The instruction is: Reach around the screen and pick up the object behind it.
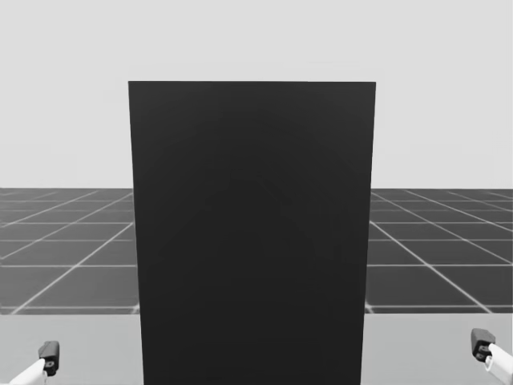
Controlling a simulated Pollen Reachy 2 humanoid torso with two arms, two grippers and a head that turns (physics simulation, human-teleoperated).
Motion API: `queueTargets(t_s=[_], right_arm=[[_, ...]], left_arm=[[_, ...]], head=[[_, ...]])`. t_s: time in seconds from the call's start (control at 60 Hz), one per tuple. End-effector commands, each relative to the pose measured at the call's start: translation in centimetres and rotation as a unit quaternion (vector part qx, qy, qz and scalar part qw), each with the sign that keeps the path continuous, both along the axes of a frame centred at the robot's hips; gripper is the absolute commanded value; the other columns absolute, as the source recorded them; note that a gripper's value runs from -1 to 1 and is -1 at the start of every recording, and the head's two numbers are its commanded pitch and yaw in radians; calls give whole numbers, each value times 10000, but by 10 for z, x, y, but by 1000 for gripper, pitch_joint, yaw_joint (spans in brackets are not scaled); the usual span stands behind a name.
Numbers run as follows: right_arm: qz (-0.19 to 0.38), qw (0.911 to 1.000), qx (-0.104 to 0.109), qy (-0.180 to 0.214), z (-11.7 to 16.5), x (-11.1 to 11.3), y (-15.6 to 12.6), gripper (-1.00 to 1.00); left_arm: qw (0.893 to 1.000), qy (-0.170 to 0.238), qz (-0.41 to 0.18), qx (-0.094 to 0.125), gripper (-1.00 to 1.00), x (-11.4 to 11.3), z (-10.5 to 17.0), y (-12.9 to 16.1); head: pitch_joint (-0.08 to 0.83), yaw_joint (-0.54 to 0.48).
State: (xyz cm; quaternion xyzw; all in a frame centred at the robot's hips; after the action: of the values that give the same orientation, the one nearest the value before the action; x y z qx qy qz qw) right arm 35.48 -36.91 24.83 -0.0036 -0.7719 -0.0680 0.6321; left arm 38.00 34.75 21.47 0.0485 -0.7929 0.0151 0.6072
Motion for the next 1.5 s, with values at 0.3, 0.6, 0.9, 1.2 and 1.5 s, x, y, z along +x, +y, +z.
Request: queueTargets(t_s=[0.3, 0.6, 0.9, 1.2, 1.5], right_arm=[[719, 9920, -249, 1003, -16, 2, 10, -1000], [2247, 9643, -705, 1210, -26, -10, 28, -1000], [3335, 9300, -1332, 776, -38, -20, 47, -1000], [4054, 9000, -1576, 274, -38, -32, 57, -1000], [4345, 8847, -1685, 77, -38, -38, 62, -1000]], left_arm=[[9858, 1545, -601, 280, -1000, 10, -19, 1], [9521, 1922, -2281, 674, -1000, -10, -20, -7], [9120, 1759, -3526, 1138, -1000, -36, -17, -21], [8843, 1774, -4093, 1381, -1000, -48, -19, -46], [8567, 1632, -4612, 1634, -1000, -61, -18, -80]], head=[[1, -11], [28, -25], [50, -38], [58, -50], [60, -52]])
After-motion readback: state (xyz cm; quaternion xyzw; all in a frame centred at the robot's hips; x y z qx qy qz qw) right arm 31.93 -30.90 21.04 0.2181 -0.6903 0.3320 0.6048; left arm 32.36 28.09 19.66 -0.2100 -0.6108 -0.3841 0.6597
